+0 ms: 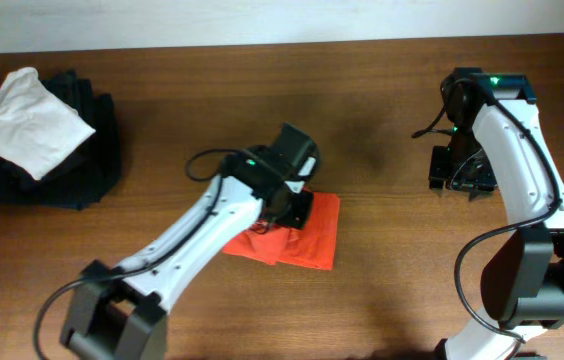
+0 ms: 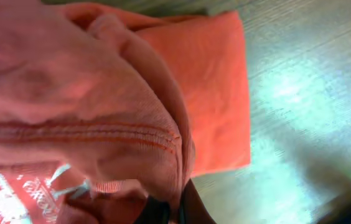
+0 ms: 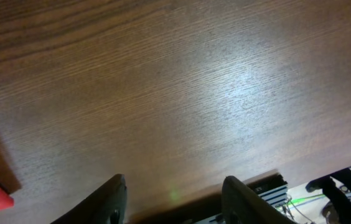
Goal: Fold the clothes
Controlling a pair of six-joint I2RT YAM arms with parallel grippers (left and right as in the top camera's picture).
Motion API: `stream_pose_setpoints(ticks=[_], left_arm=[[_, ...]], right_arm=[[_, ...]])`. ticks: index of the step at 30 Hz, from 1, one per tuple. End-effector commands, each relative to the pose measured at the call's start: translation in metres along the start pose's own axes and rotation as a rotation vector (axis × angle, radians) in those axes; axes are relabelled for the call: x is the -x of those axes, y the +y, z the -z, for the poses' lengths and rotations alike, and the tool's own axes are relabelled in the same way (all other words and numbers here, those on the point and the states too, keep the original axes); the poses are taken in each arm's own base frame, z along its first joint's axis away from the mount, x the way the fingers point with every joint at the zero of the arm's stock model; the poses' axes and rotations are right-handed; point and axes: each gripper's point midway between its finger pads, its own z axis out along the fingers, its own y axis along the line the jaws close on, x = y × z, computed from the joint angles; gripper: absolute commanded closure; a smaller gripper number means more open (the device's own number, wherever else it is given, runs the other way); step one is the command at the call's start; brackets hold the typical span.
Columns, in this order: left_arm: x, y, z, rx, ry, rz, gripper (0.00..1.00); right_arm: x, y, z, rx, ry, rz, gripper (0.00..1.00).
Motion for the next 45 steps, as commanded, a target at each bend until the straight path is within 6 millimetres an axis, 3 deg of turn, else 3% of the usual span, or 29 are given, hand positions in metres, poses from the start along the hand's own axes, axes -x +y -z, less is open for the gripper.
stream_pose_setpoints(ticks=[1,5,10,11,12,16,19,22,25,28,30,33,37,42,45], left_arm=[[0.016,0.002,-0.008,0.028,-0.046,0.006,0.99],[0.026,-0.001,-0.008,0.017,-0.083,0.002,0.99],[0.015,-0.021,-0.022,-0.05,-0.025,-0.023,0.99],[0.013,-0.026,-0.024,-0.059,-0.017,-0.031,0.94],[0.011,-0.03,-0.025,-0.061,-0.015,-0.041,0.81],[0.022,-0.03,-0.009,-0.07,-0.051,-0.036,0.74],[0.042,-0.009,0.03,-0.061,-0.124,0.02,0.73],[0.056,0.04,0.07,-0.035,-0.214,0.136,0.72],[0.058,0.086,0.087,-0.004,-0.246,0.279,0.66],[0.054,0.131,0.09,0.015,-0.244,0.431,0.58],[0.052,0.151,0.085,0.005,-0.229,0.488,0.55],[0.047,0.165,0.067,0.011,-0.174,0.527,0.55],[0.028,0.171,0.02,0.012,-0.036,0.56,0.54],[0.014,0.176,-0.022,0.007,0.079,0.584,0.55],[0.011,0.178,-0.034,0.008,0.104,0.59,0.55]], right_arm=[[0.0,-0.006,0.003,-0.021,-0.009,-0.011,0.43],[0.0,-0.006,0.003,-0.02,-0.009,-0.011,0.42],[0.0,-0.005,0.003,-0.017,-0.008,-0.011,0.42],[0.0,-0.005,0.003,-0.017,-0.008,-0.011,0.42],[0.0,-0.005,0.003,-0.017,-0.009,-0.011,0.38],[0.003,-0.003,0.003,-0.009,-0.02,-0.01,0.3],[0.002,0.019,0.004,0.115,-0.014,0.1,0.29],[-0.003,0.059,0.014,0.35,-0.017,0.28,0.26],[-0.01,0.097,0.029,0.535,-0.05,0.443,0.25],[-0.01,0.125,0.035,0.536,-0.11,0.544,0.25],[-0.011,0.154,0.04,0.533,-0.171,0.63,0.24],[-0.015,0.194,0.041,0.499,-0.247,0.748,0.24],[-0.028,0.248,0.038,0.481,-0.304,0.835,0.25],[-0.034,0.29,0.037,0.48,-0.365,0.816,0.26],[-0.039,0.303,0.026,0.469,-0.346,0.807,0.3]])
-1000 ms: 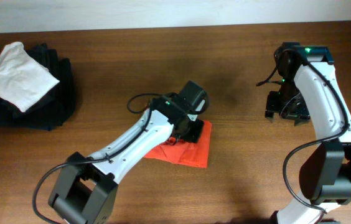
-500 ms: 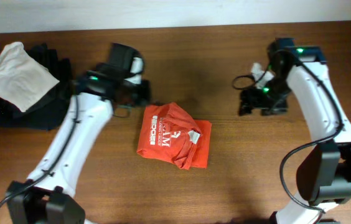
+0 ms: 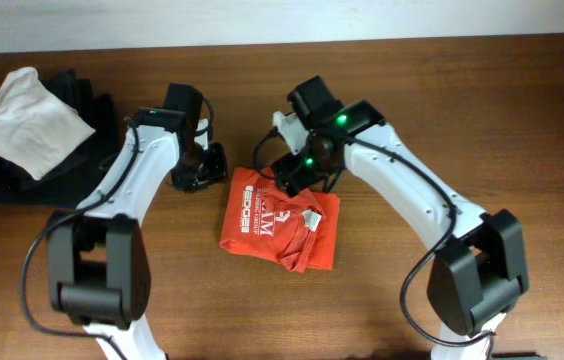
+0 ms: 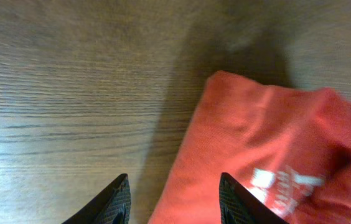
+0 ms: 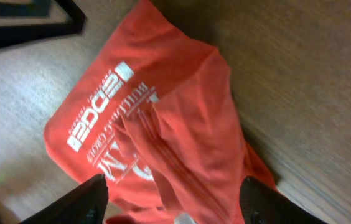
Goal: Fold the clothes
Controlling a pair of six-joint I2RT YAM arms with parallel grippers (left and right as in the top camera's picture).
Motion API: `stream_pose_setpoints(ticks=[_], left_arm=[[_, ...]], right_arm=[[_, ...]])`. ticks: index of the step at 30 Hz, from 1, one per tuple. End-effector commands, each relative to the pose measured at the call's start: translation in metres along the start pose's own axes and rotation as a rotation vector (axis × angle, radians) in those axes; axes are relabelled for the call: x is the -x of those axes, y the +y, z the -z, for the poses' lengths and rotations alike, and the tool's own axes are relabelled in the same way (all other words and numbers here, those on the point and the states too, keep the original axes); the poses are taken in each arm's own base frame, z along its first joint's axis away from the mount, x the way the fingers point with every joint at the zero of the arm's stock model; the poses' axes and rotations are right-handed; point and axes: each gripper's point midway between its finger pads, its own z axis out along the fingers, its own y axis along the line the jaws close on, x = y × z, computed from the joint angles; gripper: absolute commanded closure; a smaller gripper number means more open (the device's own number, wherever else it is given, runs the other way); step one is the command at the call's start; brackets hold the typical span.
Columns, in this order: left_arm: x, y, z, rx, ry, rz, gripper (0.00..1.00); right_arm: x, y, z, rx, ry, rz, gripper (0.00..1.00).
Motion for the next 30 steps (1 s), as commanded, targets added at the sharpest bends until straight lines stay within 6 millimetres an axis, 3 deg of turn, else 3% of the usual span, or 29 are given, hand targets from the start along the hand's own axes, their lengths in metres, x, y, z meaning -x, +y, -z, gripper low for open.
stream_pose_setpoints(ticks=[1,9,12,16,20,23,26,30], left_arm=[[-0.004,0.001,-0.018,-0.005,0.043,0.021,0.54],[-0.001,0.001,-0.022,-0.008,0.035,0.019,0.53],[-0.001,0.001,-0.022,-0.008,0.035,0.019,0.5],[-0.001,0.001,-0.022,-0.008,0.036,0.019,0.5],[-0.001,0.001,-0.022,-0.008,0.036,0.019,0.5],[-0.001,0.001,-0.022,-0.008,0.036,0.019,0.5],[-0.001,0.001,-0.022,-0.008,0.036,0.019,0.5],[-0.001,0.001,-0.022,-0.008,0.036,0.019,0.5]], right_arm=[[-0.002,0.005,-0.019,-0.032,0.031,-0.059,0.31],[-0.009,0.017,-0.046,-0.034,0.082,-0.053,0.36],[-0.013,0.015,-0.055,-0.047,0.105,-0.053,0.5],[-0.015,-0.002,-0.059,-0.137,0.11,-0.12,0.96],[-0.019,-0.037,-0.034,-0.312,0.089,-0.256,0.96],[-0.026,-0.058,-0.009,-0.345,0.09,-0.314,0.95],[-0.058,-0.087,0.01,-0.394,0.199,-0.396,0.85],[-0.097,-0.109,0.025,-0.413,0.336,-0.487,0.82]])
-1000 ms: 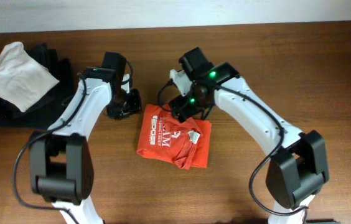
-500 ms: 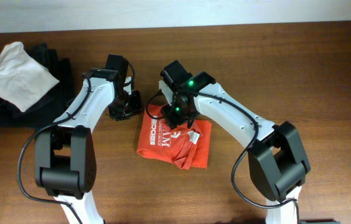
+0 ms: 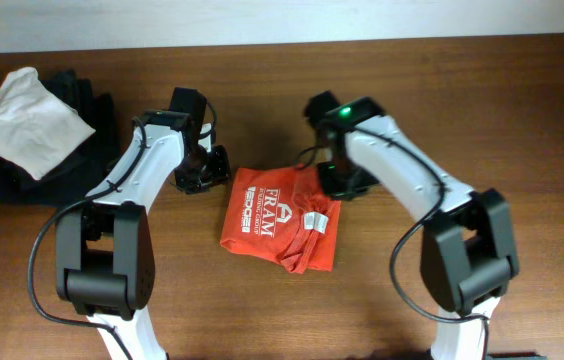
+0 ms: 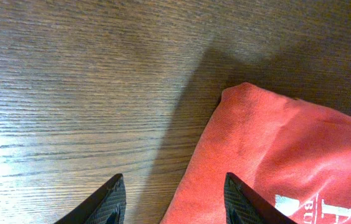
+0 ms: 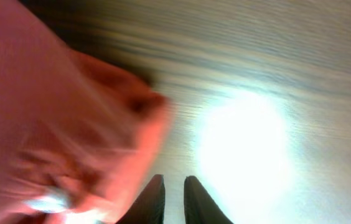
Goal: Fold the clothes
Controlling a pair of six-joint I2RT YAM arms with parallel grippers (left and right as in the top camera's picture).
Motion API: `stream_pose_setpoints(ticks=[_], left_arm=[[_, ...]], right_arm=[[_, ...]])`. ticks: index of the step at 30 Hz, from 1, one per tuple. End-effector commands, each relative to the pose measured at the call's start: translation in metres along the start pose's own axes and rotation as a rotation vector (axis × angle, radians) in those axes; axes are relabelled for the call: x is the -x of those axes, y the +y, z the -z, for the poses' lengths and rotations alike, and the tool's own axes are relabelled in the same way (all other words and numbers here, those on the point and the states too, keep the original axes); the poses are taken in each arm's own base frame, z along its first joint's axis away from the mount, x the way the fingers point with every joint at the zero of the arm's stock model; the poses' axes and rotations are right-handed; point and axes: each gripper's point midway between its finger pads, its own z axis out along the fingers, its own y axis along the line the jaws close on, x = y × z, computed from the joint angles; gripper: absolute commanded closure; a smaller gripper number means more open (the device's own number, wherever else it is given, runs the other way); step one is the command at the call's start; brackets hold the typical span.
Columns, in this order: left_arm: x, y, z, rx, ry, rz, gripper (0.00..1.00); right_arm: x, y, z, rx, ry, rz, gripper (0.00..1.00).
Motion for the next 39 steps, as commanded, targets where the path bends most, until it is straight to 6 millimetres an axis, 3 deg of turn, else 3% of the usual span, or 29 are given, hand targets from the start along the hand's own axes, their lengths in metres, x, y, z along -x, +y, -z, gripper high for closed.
stream_pose_setpoints(ticks=[1,5,8,10,13,17,20,21,23,26,30,38,39], left_arm=[[-0.004,0.0,-0.006,-0.007,0.023,0.013,0.5],[-0.004,0.0,-0.006,-0.007,0.023,0.013,0.49],[-0.004,0.0,-0.006,-0.007,0.023,0.013,0.49],[-0.004,0.0,-0.006,-0.007,0.023,0.013,0.49],[-0.004,0.0,-0.006,-0.007,0.023,0.013,0.49],[-0.004,0.0,-0.006,-0.007,0.023,0.013,0.49],[-0.004,0.0,-0.006,-0.007,0.024,0.013,0.49],[-0.004,0.0,-0.006,-0.007,0.024,0.013,0.49],[-0.004,0.0,-0.006,-0.007,0.024,0.013,0.49],[-0.004,0.0,-0.006,-0.007,0.023,0.013,0.49],[-0.005,0.0,-0.006,-0.006,0.027,0.014,0.49],[-0.006,0.0,-0.006,-0.005,0.03,0.014,0.49],[-0.007,-0.002,-0.006,-0.016,0.034,0.01,0.49]], right_arm=[[-0.008,-0.031,0.01,-0.032,0.022,-0.077,0.75],[-0.009,-0.024,0.018,0.065,0.032,-0.078,0.72],[0.0,0.021,0.043,0.314,-0.036,0.023,0.71],[0.009,0.037,0.051,0.378,-0.088,0.053,0.63],[0.021,0.046,0.049,0.381,-0.132,0.054,0.57],[0.031,0.054,0.037,0.382,-0.142,0.059,0.58],[0.032,0.048,0.02,0.334,-0.106,0.049,0.61],[0.029,0.046,0.011,0.319,-0.08,0.026,0.66],[0.019,0.044,0.0,0.308,-0.027,-0.007,0.95],[0.006,0.037,-0.007,0.271,0.027,-0.016,0.96],[-0.002,0.006,-0.013,0.089,0.049,-0.075,0.96],[-0.02,-0.02,-0.013,-0.033,0.114,-0.14,0.96],[-0.021,-0.024,-0.013,-0.039,0.122,-0.154,0.88]])
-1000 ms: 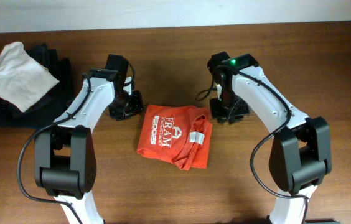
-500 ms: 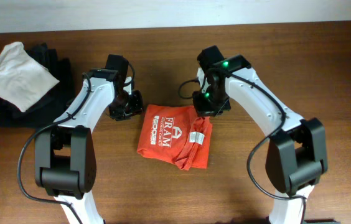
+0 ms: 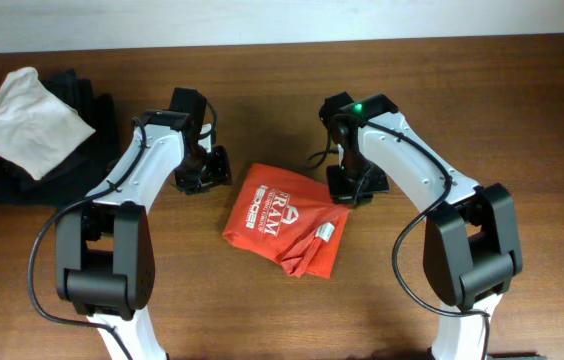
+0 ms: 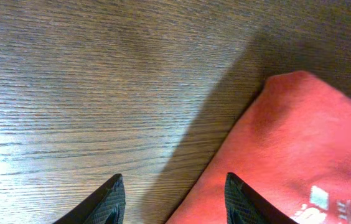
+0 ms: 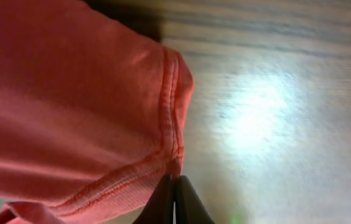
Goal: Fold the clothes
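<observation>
A red shirt (image 3: 284,218) with white lettering lies folded at mid-table, turned at a slant, a white tag showing near its right edge. My right gripper (image 3: 350,188) is at the shirt's upper right corner. In the right wrist view, the right gripper (image 5: 174,200) is shut on the stitched hem of the red shirt (image 5: 70,93). My left gripper (image 3: 205,172) stands just left of the shirt. The left wrist view shows the left gripper (image 4: 175,200) open over bare wood, the shirt's corner (image 4: 300,149) beside its right finger.
A pile of dark clothes (image 3: 87,150) with a crumpled white garment (image 3: 27,120) on top sits at the table's far left. The table's back edge runs along the top of the overhead view.
My right gripper has closed fully on the shirt's hem and sits slightly lower and further right. The shirt has swung to a slant and shifted right. The left gripper is unchanged.
At first my left gripper was down on the bunched red shirt while the right arm stood open far right. Then the left was open beside the shirt's left edge and the right open over it. The right reached the upper right corner and now pinches the hem.
</observation>
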Controlling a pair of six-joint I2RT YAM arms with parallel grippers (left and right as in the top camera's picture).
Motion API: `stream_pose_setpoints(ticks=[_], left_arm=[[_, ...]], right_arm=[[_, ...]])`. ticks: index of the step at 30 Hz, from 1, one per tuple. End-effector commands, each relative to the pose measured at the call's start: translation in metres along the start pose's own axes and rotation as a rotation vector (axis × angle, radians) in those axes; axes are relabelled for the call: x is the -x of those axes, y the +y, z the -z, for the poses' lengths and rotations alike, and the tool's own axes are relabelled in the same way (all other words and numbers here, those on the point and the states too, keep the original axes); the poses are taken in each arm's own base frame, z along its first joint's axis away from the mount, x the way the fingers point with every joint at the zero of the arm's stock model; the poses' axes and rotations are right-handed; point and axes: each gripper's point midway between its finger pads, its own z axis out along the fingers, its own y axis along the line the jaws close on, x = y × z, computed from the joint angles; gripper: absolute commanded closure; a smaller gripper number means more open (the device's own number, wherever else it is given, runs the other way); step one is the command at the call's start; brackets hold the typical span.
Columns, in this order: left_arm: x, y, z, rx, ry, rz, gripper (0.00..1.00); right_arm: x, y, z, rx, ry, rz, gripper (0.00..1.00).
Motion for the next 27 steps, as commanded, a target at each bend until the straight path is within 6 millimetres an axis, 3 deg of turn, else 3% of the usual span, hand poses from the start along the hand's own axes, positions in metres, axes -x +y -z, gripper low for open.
stream_pose_setpoints(ticks=[1,2,6,10,12,15,20,22,24,27], left_arm=[[-0.006,-0.005,-0.006,-0.037,0.035,-0.003,0.49],[-0.005,-0.012,-0.005,-0.071,0.034,-0.029,0.48],[0.006,-0.037,0.007,-0.194,0.0,-0.151,0.48],[-0.008,-0.036,0.008,-0.197,0.059,-0.138,0.48],[-0.016,-0.035,0.009,-0.198,0.09,-0.139,0.48],[-0.045,-0.041,0.01,-0.194,0.192,-0.17,0.49],[-0.076,-0.049,0.003,-0.103,0.271,-0.233,0.48],[-0.085,-0.05,-0.004,-0.046,0.279,-0.268,0.48],[-0.091,-0.052,-0.011,-0.026,0.287,-0.29,0.48],[-0.1,-0.05,-0.025,-0.001,0.305,-0.264,0.48]], right_arm=[[-0.001,-0.021,-0.002,-0.078,0.007,-0.072,0.69],[-0.003,-0.022,-0.002,-0.081,0.017,-0.068,0.58],[-0.008,-0.025,0.003,-0.085,0.029,-0.05,0.6],[0.009,-0.032,0.021,-0.048,-0.044,0.003,0.6],[0.021,-0.024,0.033,0.037,-0.082,0.121,0.6],[0.043,-0.025,0.037,0.06,-0.168,0.159,0.6],[0.061,-0.014,0.022,0.104,-0.193,0.235,0.6],[0.056,-0.01,0.008,0.126,-0.141,0.255,0.61],[0.05,-0.011,-0.002,0.123,-0.099,0.253,0.69],[0.04,-0.01,-0.012,0.138,-0.056,0.251,0.7]])
